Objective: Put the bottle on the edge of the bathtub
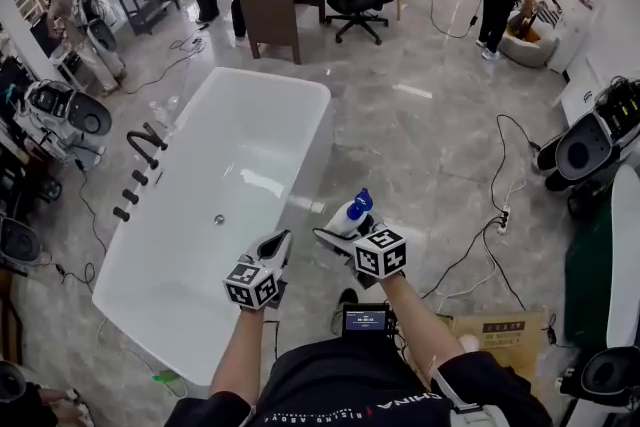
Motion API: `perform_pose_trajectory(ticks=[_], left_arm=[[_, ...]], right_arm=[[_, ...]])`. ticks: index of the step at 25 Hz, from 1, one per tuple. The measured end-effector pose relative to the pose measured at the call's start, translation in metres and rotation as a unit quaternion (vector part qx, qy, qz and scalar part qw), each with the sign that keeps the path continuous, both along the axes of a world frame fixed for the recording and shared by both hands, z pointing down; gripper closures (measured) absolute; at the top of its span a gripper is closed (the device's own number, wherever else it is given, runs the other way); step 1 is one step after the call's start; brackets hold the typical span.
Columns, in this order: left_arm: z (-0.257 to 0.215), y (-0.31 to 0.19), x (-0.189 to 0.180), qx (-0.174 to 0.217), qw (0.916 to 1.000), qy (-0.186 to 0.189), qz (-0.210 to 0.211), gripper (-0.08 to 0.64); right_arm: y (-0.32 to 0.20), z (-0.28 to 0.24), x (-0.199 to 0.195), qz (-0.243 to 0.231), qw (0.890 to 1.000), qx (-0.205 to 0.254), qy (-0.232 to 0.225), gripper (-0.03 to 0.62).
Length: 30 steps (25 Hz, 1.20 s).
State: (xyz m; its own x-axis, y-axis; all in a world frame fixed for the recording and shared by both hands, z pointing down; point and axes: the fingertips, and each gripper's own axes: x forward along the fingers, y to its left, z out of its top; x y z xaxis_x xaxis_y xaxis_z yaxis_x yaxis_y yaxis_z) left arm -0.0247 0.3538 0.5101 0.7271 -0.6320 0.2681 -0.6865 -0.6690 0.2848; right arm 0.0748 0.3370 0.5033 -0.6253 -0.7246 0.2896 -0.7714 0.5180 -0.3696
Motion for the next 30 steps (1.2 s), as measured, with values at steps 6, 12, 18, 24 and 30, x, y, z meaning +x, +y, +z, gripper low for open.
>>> perform_pose_trajectory(ticks=[6,12,18,24,30], left_arm=[[0.0,-0.081,0.042,-0.007,0.9998,-0.001,-0.02,0.551],[0.0,-0.137,0.052,-0.004,0.9992,-0.004,-0.04,0.551],[0.008,-0.189,0.061,-0.007,0.9988,0.005,-0.049,0.551],[0.026,-0.276,0.072,-0.01,0.9985,0.017,-0.052,0.551],[0.034,-0.394,0.088,-0.021,0.998,0.032,-0.051,0.551]], right_arm=[[-0.082,0.003,0.05,-0.011,1.0,-0.007,-0.002,0.091],[-0.133,0.013,0.068,-0.029,0.999,-0.017,0.005,0.091],[-0.185,0.015,0.076,-0.038,0.999,-0.016,0.007,0.091],[-0.268,0.032,0.084,-0.044,0.999,-0.02,0.018,0.091],[-0.386,0.031,0.101,-0.043,0.998,-0.025,0.036,0.091]])
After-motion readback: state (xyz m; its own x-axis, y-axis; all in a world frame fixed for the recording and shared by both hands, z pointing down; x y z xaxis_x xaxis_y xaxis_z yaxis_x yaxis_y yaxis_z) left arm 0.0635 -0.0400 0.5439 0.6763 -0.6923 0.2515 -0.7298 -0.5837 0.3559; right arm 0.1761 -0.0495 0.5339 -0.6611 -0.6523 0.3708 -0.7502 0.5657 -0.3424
